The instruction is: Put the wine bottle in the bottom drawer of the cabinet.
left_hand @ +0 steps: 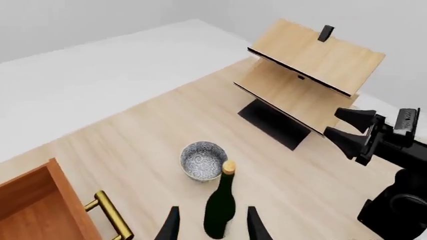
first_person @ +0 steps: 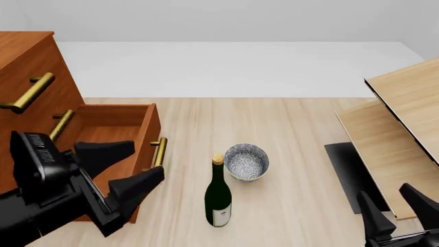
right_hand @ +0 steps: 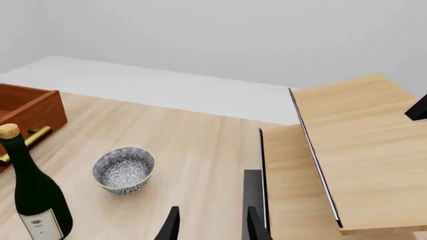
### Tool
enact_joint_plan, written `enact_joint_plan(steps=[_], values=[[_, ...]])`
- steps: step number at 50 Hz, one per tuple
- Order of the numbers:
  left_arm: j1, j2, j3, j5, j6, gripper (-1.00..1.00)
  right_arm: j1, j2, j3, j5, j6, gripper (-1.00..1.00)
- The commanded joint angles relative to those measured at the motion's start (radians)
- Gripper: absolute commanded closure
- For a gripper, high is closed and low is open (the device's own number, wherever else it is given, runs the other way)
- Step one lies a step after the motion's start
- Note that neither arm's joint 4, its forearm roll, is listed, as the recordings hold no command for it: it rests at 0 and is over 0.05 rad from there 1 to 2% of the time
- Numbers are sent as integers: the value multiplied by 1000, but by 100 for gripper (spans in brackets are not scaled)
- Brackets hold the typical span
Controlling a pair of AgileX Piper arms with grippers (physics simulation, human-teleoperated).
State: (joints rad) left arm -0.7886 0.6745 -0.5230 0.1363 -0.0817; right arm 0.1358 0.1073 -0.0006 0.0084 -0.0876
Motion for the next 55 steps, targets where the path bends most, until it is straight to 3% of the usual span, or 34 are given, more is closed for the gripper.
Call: enact_joint_plan(steps=[1,55], values=[[-48,61,11,-88,13,-100,2,-8,0,8,0,-100],[-80,316,18,-315,55,-100,1,-2,0,5,6,-100]])
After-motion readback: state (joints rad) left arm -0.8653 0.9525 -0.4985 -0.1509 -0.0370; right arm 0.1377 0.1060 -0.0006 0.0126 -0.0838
